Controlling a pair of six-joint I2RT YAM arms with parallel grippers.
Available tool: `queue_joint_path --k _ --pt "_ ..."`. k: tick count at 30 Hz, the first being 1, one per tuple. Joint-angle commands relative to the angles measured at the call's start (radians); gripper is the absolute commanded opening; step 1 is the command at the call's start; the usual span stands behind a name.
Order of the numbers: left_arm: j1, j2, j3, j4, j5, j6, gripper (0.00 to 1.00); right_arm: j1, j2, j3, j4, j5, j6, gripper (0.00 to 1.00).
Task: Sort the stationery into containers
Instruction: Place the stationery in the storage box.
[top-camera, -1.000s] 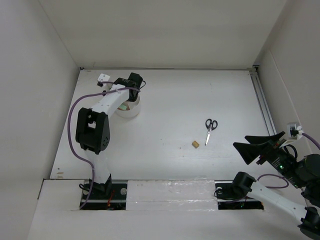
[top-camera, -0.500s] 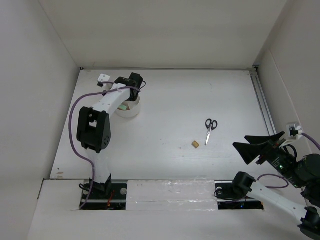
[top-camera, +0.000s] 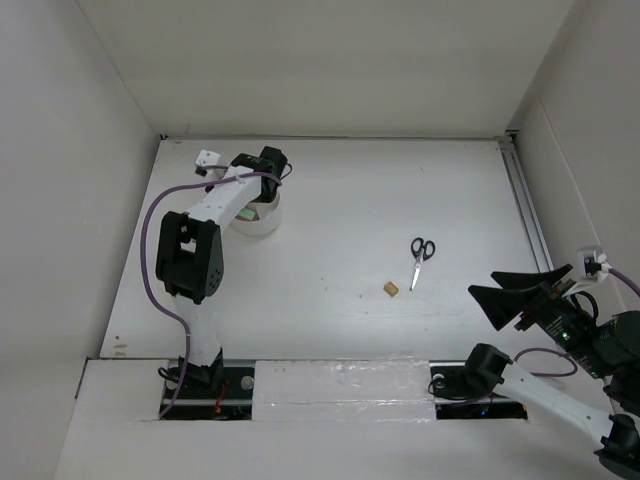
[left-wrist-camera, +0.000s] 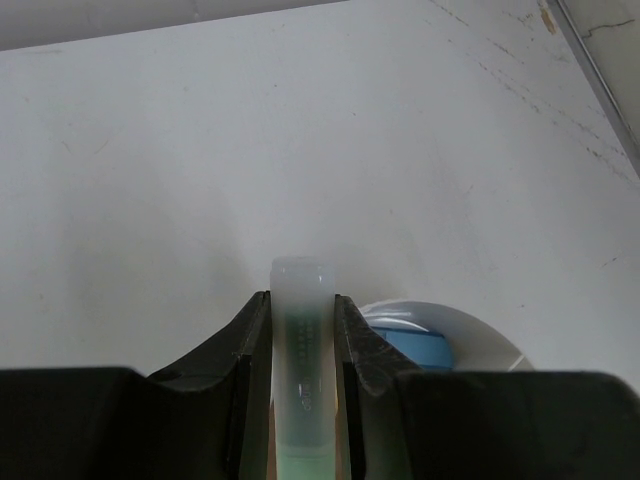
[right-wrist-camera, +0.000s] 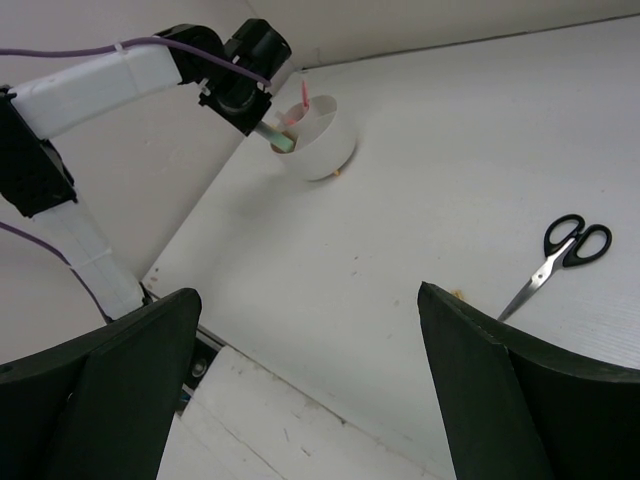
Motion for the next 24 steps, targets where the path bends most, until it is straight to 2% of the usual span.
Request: queue_joint_path --k 1,10,24 --pt "0.008 -0.008 0.007 -0.039 -0.201 -0.264 0.01 0.010 -0.008 0.001 0.054 -0.008 -0.016 0.95" --pt "-0.002 -0.017 -0.003 -0.058 -0.201 -0.284 0.05 0.010 -0.018 0.001 0.054 -0.008 -0.016 0.96" --pt "-0.040 -0.026 0.006 -0.108 -0.239 -0.324 0.03 0.010 -0.018 0.001 0.054 -0.008 -0.016 0.96"
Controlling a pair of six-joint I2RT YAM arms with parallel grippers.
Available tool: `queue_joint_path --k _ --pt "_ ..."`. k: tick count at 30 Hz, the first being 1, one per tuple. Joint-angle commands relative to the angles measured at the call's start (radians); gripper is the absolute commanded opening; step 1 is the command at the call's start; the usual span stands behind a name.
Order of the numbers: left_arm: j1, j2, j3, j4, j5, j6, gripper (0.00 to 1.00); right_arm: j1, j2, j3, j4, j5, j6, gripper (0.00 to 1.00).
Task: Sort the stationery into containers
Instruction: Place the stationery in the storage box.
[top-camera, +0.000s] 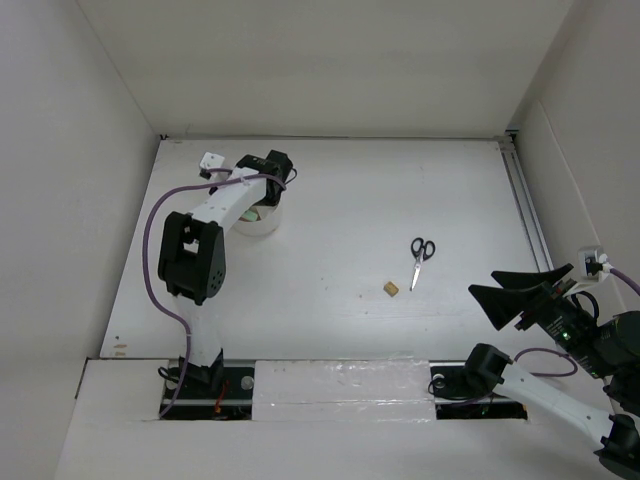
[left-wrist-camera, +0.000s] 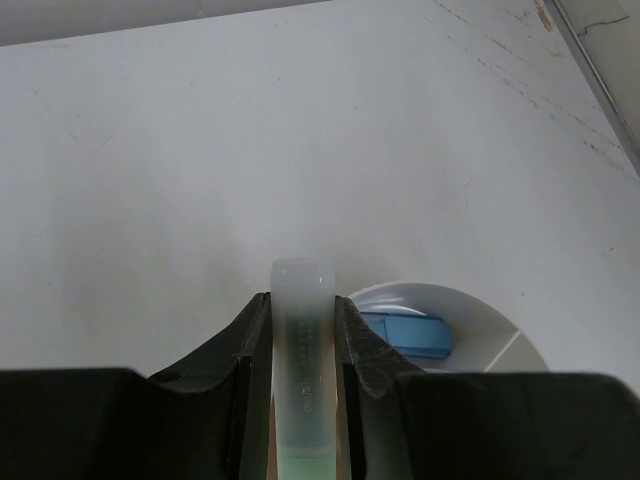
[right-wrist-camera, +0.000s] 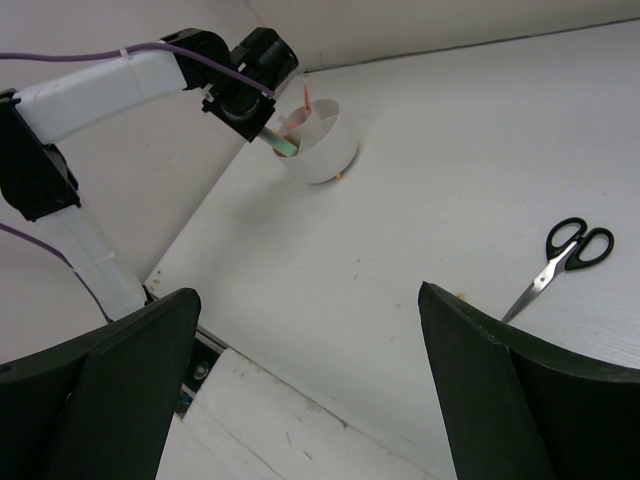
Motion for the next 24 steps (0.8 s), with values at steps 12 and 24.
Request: queue_joint_path --k 12,24 --pt "-0.009 -0.004 0.031 -0.087 -0.226 -0.262 0.04 0.010 -0.017 0.001 0.044 -0.008 -0.016 0.96" --pt "0.000 0.005 0.049 -0.087 -0.226 -0.252 0.00 0.010 -0.017 0.001 0.044 -0.008 -0.016 0.96"
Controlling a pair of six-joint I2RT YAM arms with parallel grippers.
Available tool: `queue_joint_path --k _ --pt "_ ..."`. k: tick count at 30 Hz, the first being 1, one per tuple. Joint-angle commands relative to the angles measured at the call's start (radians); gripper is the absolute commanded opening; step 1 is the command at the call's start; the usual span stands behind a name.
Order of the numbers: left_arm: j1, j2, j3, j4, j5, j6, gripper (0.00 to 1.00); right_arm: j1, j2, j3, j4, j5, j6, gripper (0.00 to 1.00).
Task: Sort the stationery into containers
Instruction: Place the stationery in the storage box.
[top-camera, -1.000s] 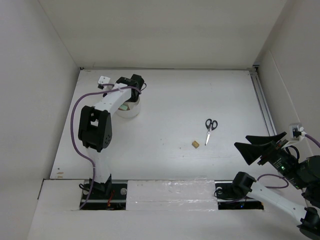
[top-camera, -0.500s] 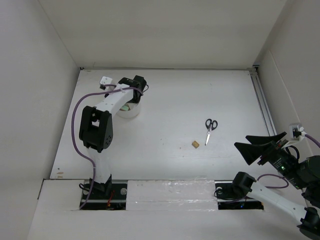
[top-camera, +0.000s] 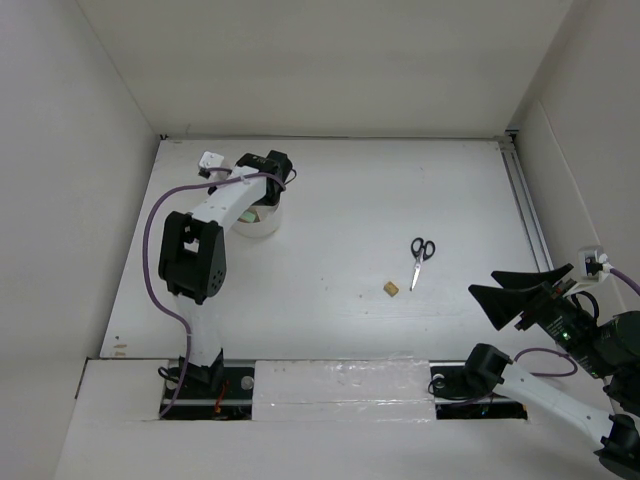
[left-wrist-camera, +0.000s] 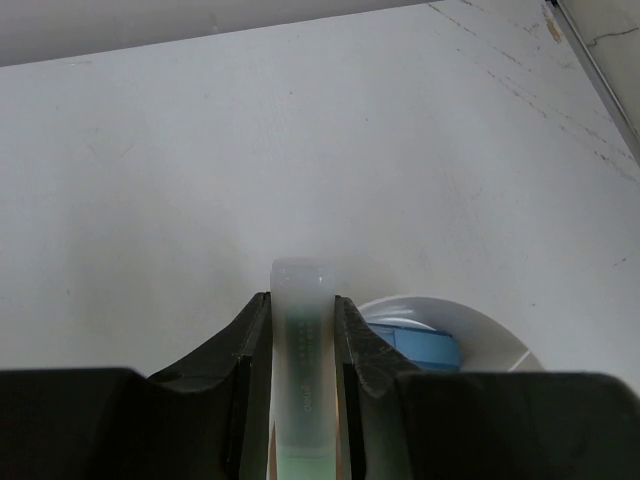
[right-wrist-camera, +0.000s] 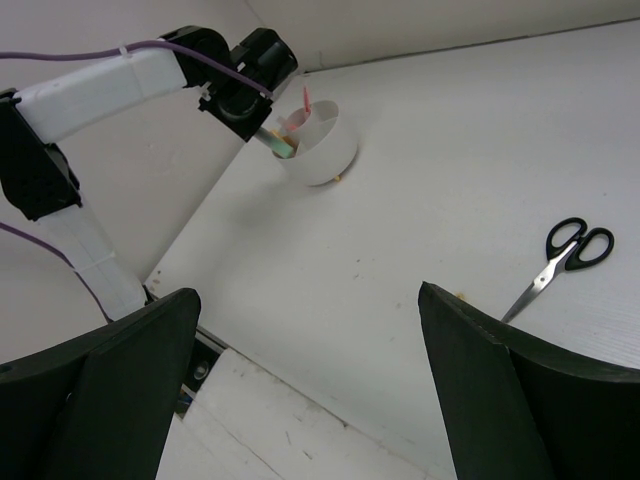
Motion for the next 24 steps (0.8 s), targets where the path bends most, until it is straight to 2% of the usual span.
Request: queue_joint_path --k 1,24 --pt "0.003 0.000 0.032 -0.034 -0.208 -0.228 0.00 0.010 -0.017 0.001 0.044 -0.008 -0.016 0.96" --pt "0.012 0.020 0.092 -0.034 -0.236 -0.198 0.00 0.010 -0.017 0.001 0.044 -0.017 -0.016 0.96"
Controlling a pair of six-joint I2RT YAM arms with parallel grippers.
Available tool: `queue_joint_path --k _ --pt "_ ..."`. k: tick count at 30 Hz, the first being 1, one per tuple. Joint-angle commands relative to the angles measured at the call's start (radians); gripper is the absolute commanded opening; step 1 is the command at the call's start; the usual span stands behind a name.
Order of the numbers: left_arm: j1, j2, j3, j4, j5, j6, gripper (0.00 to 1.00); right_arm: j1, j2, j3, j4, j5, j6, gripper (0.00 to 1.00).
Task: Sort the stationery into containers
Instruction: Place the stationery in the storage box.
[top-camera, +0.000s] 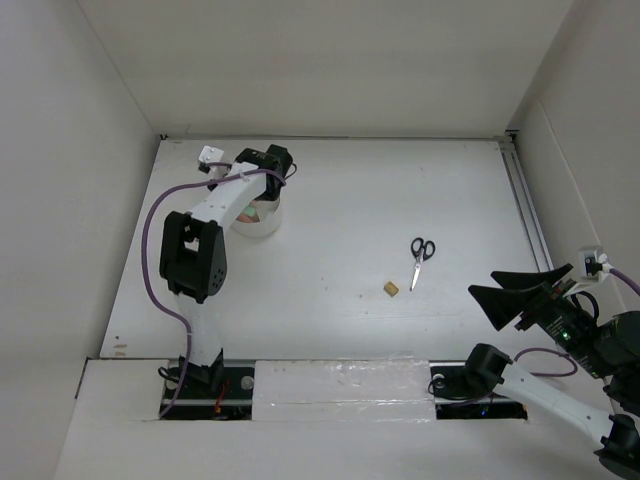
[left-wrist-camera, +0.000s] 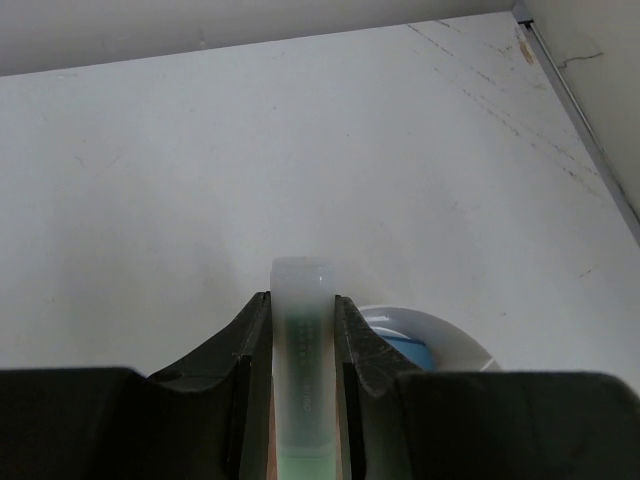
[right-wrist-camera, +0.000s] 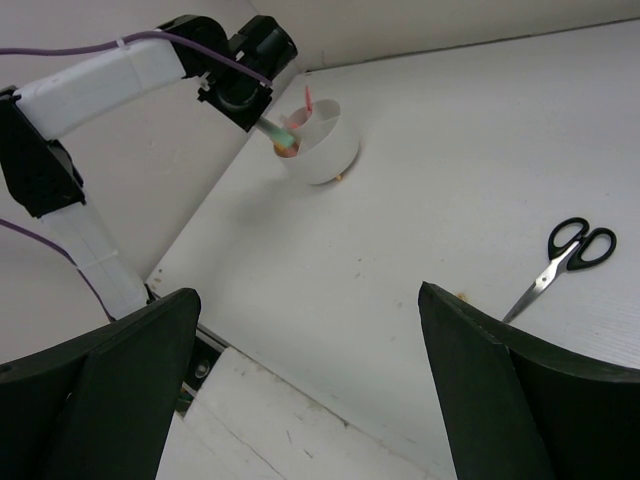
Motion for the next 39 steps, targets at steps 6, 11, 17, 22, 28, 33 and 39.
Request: queue_joint_path --k 6,11,17,22,28,33,39 --pt "0.009 0.020 0.039 -0.015 -0.248 -0.199 0.00 0.010 -0.017 0.001 0.044 -0.012 -0.016 0.96" --pt "0.009 0.029 0.039 -0.015 -0.259 -0.190 0.00 0.010 -0.017 0.001 0.044 -0.012 -0.016 0.96" --pt "0.009 0.038 0.039 -0.015 -0.259 -0.190 0.00 0.010 -0.017 0.001 0.044 -0.012 -0.016 0.96" --pt "0.000 0.038 0.028 -0.015 -0.259 -0.210 0.00 0.010 -0.017 0.001 0.044 -0.012 -0.016 0.96" --pt "0.000 0.047 0.019 -0.015 -0.259 -0.210 0.00 0.010 -0.017 0.001 0.044 -0.012 -0.016 0.96" --pt "-0.009 0.047 0.008 -0.015 -0.259 -0.219 0.08 0.010 -0.026 0.001 0.044 -0.012 -0.016 0.96" --pt "-0.009 0.038 0.008 -0.015 -0.259 -0.219 0.14 0.010 -0.026 -0.008 0.044 -0.012 -0.016 0.96"
